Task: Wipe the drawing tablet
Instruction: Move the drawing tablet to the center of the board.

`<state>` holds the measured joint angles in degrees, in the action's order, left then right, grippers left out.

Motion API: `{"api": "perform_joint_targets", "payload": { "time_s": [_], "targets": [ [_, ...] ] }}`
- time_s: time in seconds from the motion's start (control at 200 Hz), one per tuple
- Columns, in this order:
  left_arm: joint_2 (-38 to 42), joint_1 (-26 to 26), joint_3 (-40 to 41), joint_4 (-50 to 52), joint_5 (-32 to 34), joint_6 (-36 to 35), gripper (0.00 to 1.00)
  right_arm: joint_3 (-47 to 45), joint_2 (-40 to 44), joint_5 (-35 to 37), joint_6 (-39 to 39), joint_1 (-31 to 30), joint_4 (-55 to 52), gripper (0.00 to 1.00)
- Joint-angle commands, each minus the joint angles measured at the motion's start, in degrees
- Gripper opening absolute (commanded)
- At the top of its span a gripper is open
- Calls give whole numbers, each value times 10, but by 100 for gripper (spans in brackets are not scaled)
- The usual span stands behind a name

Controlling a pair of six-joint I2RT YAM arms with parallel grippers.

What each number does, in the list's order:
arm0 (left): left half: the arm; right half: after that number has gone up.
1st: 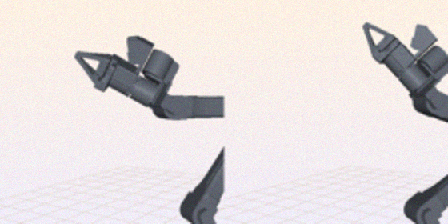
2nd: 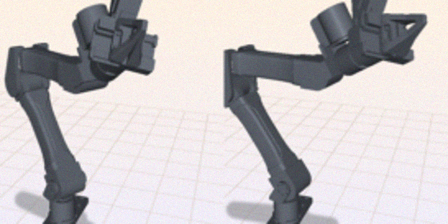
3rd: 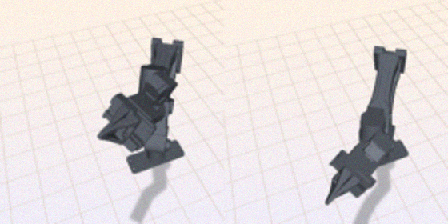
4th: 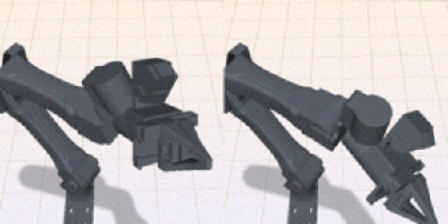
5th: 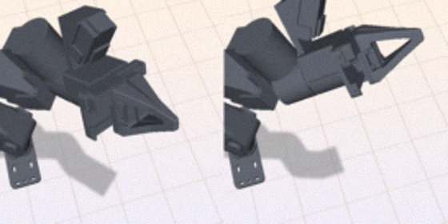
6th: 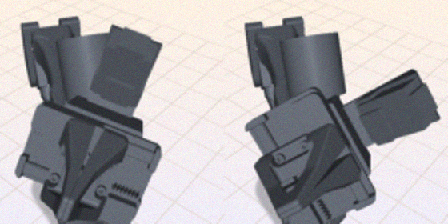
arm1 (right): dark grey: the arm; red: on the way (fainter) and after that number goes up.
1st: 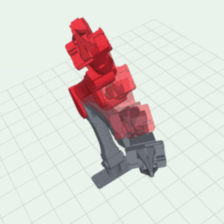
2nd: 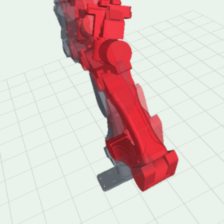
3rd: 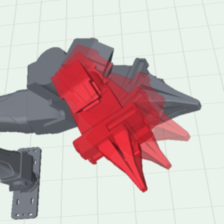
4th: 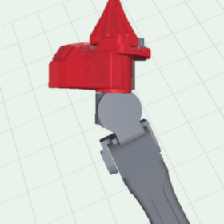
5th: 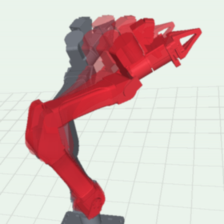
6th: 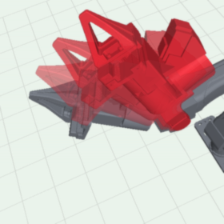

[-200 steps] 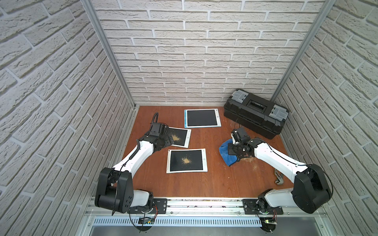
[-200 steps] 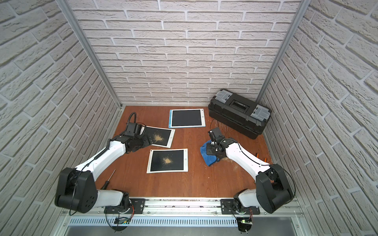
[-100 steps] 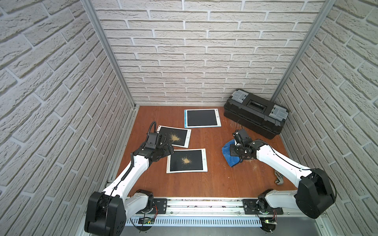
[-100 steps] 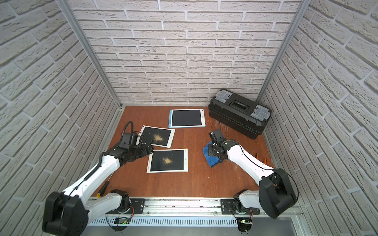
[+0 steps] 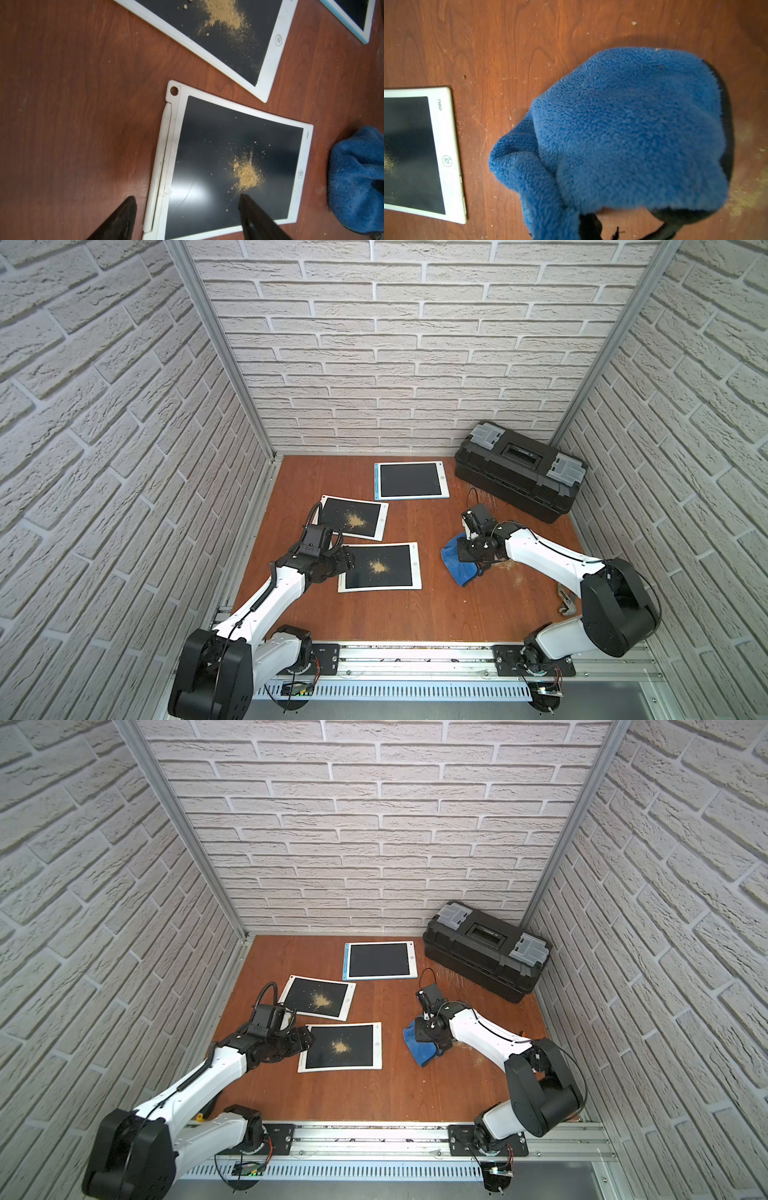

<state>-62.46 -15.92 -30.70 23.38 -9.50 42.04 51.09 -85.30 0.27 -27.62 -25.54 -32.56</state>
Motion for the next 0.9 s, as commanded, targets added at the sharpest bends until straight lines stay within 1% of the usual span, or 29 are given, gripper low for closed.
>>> {"api": "perform_joint_targets", "payload": {
  "time_s": [0.0, 0.06, 0.115, 0.23, 0.365, 0.505, 0.6, 0.815, 0.9],
  "targets": [
    [-32, 0, 16, -49, -21, 1, 76, 14, -15, 2, -6, -39, 20, 3],
    [-53, -1, 19, -64, -32, 5, 75, 31, -36, 17, -12, -54, 14, 3],
    [-62, 0, 21, -70, -29, 8, 75, 47, -57, 28, -17, -63, 8, 3],
    [-59, 7, 34, -70, -8, 2, 77, 83, -103, 77, -24, -91, -14, 3],
    [-62, 24, 53, -96, -19, 3, 78, 112, -150, 100, -29, -115, -26, 3],
    [-82, 38, 70, -154, -65, 19, 78, 118, -169, 86, -33, -120, -16, 3],
    [-89, 41, 72, -170, -94, 33, 78, 124, -174, 73, -34, -121, -15, 3],
    [-50, 48, 98, -179, -147, 51, 78, 139, -199, 33, -37, -121, 1, 3],
    [-36, 48, 116, -210, -180, 70, 77, 139, -206, 17, -42, -121, 9, 3]
  ]
}}
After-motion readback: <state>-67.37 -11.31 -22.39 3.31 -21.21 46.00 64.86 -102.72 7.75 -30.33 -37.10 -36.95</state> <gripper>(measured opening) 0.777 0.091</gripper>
